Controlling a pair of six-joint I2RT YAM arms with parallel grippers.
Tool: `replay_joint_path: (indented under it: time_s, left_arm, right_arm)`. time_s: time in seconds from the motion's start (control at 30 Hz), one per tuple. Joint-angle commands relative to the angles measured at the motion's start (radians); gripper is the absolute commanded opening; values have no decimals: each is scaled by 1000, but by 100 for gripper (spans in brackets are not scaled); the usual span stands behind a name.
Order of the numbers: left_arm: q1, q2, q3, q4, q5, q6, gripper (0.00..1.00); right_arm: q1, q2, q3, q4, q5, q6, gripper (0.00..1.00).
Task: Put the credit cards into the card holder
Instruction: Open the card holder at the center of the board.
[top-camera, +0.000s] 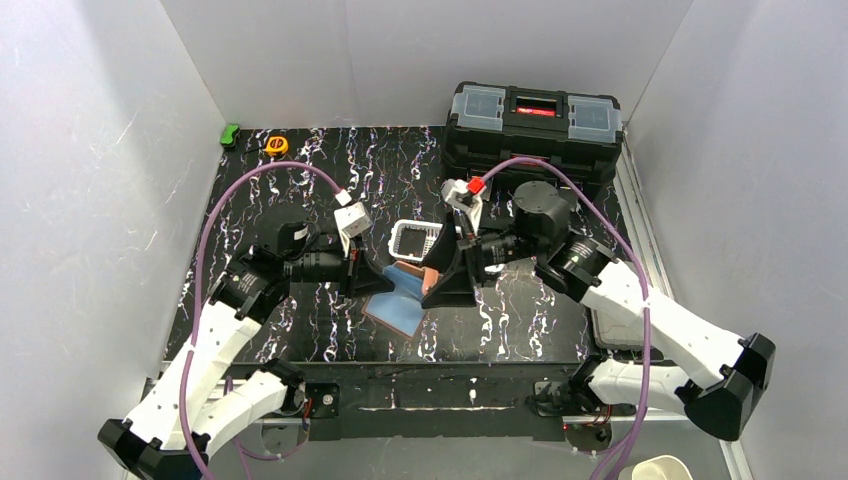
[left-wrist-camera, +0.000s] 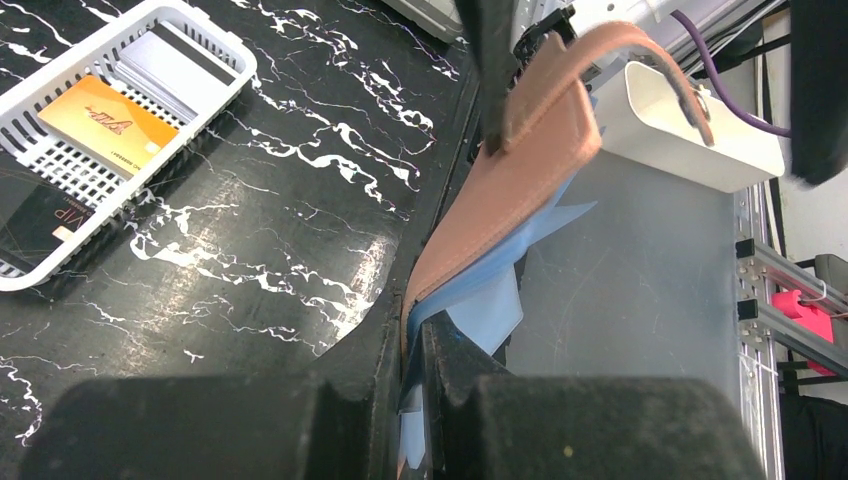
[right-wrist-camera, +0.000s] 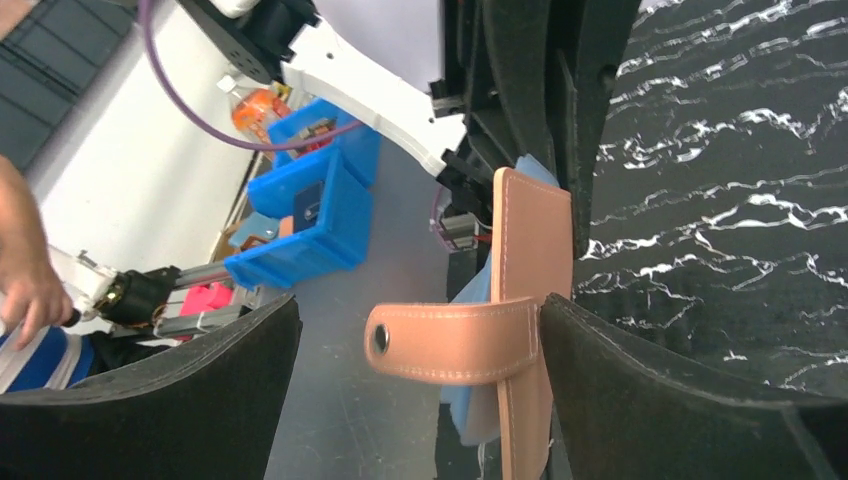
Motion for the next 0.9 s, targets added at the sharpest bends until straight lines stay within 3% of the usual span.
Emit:
replay_joint_path:
  time_s: [0.0, 0.23, 0.4, 0.47, 0.57, 0.63, 0.77, 0.8, 0.87]
  left_arm:
    - [2, 9, 51, -21, 30, 16, 0]
    - [2, 18, 68, -20, 63, 26, 0]
    - [3, 22, 76, -10, 90, 21, 0]
    - [2, 14, 73, -9, 98, 22, 0]
    - [2, 5, 66, -8, 105, 27, 0]
    - [2, 7, 65, -11, 113, 28, 27]
    - [2, 13, 74, -49, 73, 85, 88]
    - [2, 12, 73, -57, 51, 101, 97]
    - [2, 10, 72, -68, 6, 139, 98]
  right_arm:
    - [57, 42, 96, -261, 122, -212, 96]
    - [171, 85, 199, -468, 436, -410, 98]
    - [188, 66, 171, -428, 480, -409, 85]
    - [188, 49, 143, -391, 476, -400, 70]
    - [181, 29, 120, -369, 490, -379, 25]
    - [173, 14, 88, -336, 481, -355, 3]
    - [155, -27, -44, -195, 426, -258, 1]
    - [151, -30, -75, -166, 420, -235, 1]
    - [143, -29, -144, -109, 416, -185, 1]
